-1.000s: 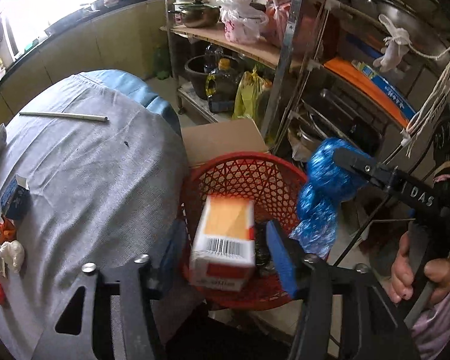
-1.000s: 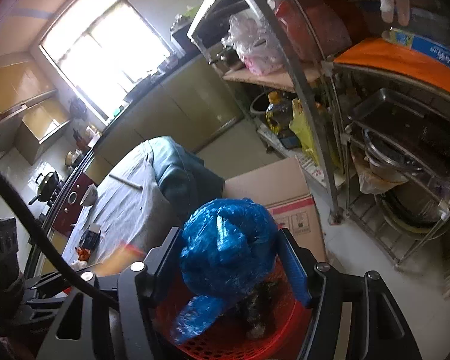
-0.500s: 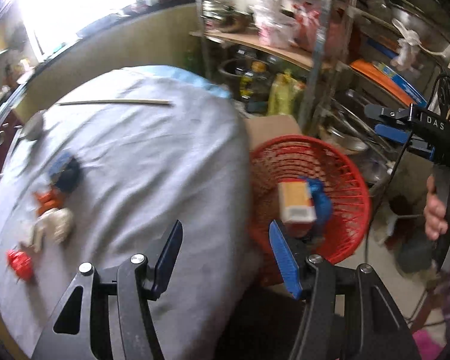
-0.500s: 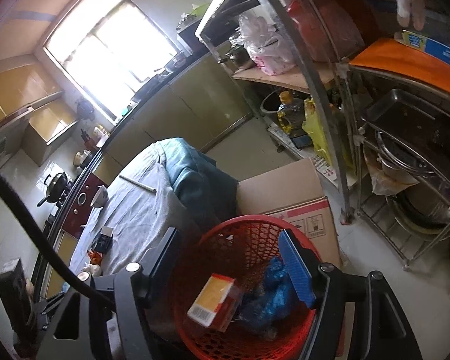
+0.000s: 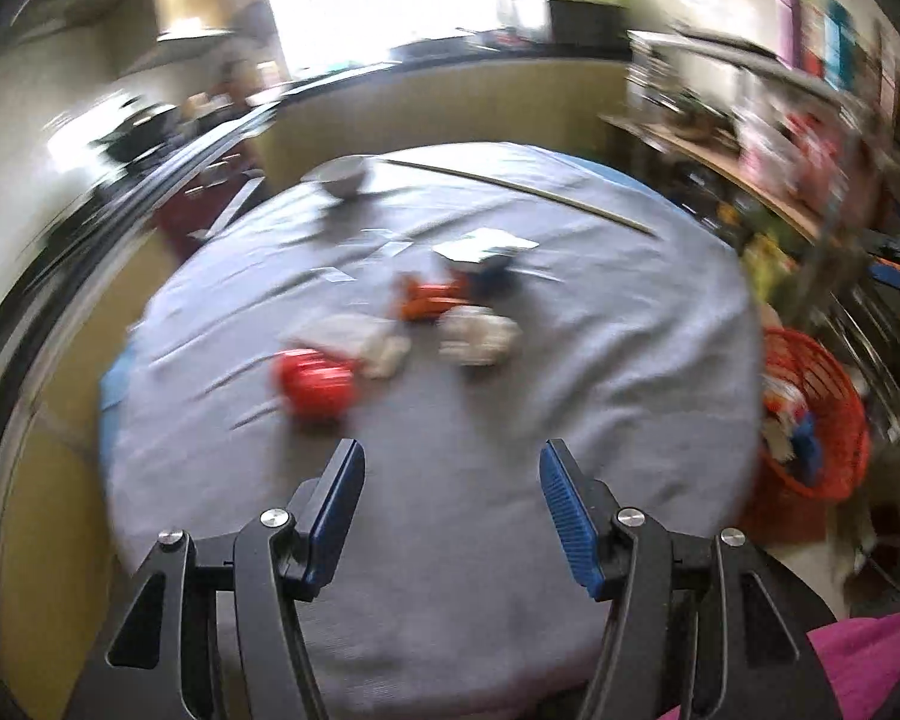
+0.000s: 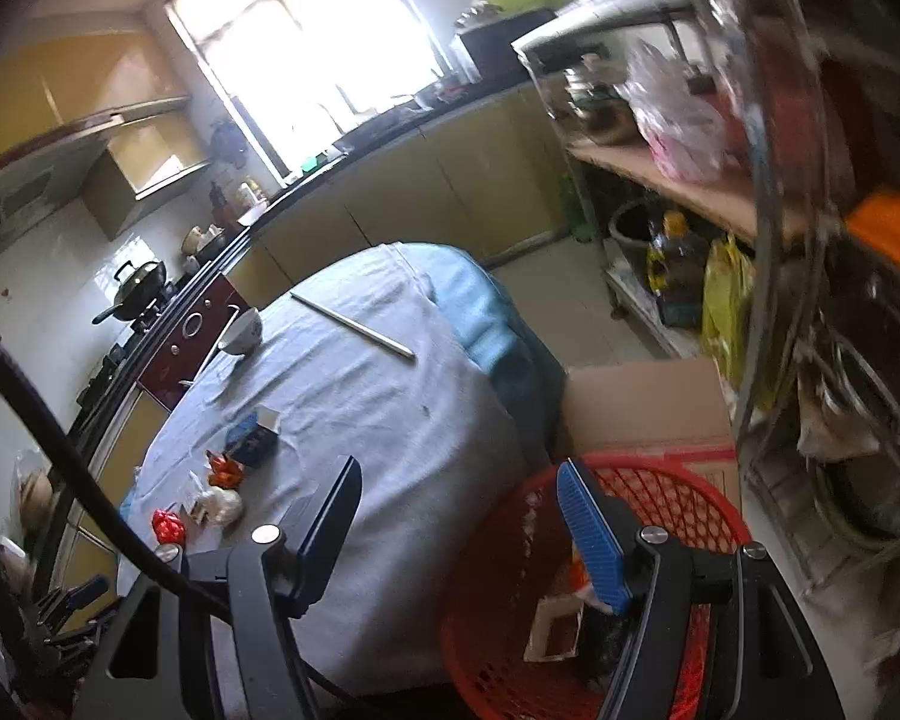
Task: Collect trash
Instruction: 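Move both open tools back over the table toward the remaining trash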
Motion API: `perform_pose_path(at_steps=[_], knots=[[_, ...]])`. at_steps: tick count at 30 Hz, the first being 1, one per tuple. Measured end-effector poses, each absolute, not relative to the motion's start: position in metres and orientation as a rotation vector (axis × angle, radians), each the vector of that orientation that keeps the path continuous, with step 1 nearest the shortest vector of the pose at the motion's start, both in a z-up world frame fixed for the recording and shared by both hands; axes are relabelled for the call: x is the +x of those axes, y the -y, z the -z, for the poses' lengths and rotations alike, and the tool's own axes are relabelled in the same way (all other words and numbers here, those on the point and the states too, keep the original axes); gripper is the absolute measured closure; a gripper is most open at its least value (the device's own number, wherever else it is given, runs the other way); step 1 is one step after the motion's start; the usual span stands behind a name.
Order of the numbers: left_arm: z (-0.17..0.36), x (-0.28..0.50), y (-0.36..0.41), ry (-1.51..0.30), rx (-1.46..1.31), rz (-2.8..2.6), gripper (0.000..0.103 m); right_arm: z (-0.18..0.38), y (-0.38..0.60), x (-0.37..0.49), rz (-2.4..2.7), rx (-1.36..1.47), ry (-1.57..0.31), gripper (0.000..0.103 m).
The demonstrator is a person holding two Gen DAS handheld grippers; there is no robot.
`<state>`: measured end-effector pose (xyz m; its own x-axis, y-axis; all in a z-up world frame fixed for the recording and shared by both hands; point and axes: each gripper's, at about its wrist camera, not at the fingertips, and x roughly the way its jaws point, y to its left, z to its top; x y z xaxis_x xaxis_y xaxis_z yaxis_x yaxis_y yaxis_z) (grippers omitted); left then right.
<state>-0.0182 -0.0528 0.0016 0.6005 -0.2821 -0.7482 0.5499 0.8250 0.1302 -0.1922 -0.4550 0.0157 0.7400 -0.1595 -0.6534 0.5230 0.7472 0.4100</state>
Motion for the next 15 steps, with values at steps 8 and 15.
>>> perform_pose_path(at_steps=[8, 15], knots=[[-0.049, 0.021, -0.077, -0.743, 0.162, 0.221, 0.04, -0.107, 0.441, -0.175, 0.466, 0.518, -0.527, 0.032], [-0.07, 0.028, -0.153, -0.658, 0.129, 0.03, 0.032, -0.173, 0.415, -0.162, 0.512, 0.4, -0.477, 0.032]])
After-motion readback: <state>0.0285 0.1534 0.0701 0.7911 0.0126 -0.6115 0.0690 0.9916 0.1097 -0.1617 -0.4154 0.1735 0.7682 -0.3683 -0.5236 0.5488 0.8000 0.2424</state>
